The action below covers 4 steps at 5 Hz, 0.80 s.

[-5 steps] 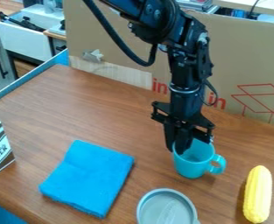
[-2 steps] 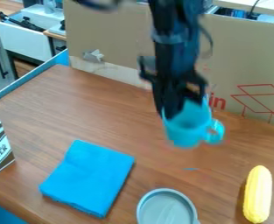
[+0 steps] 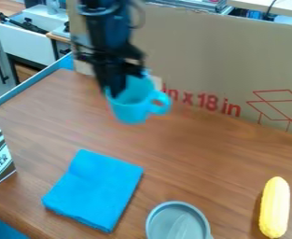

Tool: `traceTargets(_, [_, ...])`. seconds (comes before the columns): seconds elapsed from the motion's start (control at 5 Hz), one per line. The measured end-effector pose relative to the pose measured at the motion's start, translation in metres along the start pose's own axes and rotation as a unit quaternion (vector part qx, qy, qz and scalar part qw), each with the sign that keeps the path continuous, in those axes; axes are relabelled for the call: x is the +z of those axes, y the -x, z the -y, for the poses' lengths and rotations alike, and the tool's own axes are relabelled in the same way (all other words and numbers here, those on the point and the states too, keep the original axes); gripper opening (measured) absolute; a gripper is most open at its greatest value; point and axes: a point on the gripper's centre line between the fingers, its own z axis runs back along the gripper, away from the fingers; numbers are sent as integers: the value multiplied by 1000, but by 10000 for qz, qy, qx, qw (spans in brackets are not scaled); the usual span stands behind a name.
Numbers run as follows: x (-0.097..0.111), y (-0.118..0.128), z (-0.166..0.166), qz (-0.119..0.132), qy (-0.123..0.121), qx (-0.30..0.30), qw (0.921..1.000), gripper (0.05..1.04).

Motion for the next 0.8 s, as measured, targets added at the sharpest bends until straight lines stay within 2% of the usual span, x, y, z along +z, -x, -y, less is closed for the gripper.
traceTargets(0.2, [2, 9, -51, 24, -36, 504, 9987, 92])
traceTargets(0.4, [-9, 24, -96, -229, -135, 826, 9962, 93])
traceTargets(0.6, [-22, 28, -138, -450, -415, 1177, 9912, 92])
traceTargets(0.8, [-44, 27, -158, -609, -439, 1292, 9888, 93])
